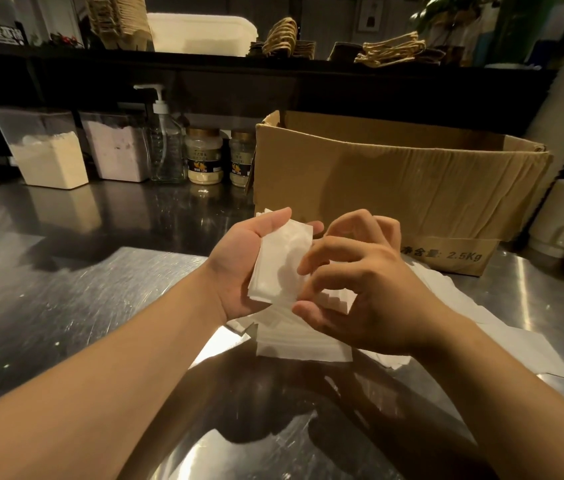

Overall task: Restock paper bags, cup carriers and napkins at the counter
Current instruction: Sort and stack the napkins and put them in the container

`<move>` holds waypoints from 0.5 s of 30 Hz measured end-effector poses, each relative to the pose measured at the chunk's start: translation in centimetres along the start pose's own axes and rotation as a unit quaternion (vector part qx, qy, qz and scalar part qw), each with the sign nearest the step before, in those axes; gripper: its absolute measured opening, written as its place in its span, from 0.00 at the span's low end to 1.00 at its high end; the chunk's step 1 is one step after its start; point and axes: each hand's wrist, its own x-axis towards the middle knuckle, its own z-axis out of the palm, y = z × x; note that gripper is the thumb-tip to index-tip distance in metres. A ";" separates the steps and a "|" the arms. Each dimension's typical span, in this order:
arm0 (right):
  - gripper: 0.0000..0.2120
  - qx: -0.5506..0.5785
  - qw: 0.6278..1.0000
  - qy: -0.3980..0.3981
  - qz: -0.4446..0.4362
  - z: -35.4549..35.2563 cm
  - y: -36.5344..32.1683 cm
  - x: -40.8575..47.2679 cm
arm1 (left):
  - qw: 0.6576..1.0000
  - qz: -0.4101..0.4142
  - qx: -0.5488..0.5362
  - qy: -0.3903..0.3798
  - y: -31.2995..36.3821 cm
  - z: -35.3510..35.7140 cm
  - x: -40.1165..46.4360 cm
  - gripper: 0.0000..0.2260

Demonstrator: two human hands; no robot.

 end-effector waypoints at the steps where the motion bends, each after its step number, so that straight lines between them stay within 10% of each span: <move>1: 0.12 0.006 1.000 0.003 0.006 0.0 -0.1 0.0 | 1.000 -0.004 -0.004 -0.003 0.0 0.0 0.0 0.21; 15: 0.21 0.087 0.992 -0.032 0.090 0.4 -1.8 0.2 | 0.999 -0.030 0.000 -0.021 -0.4 0.5 0.1 0.19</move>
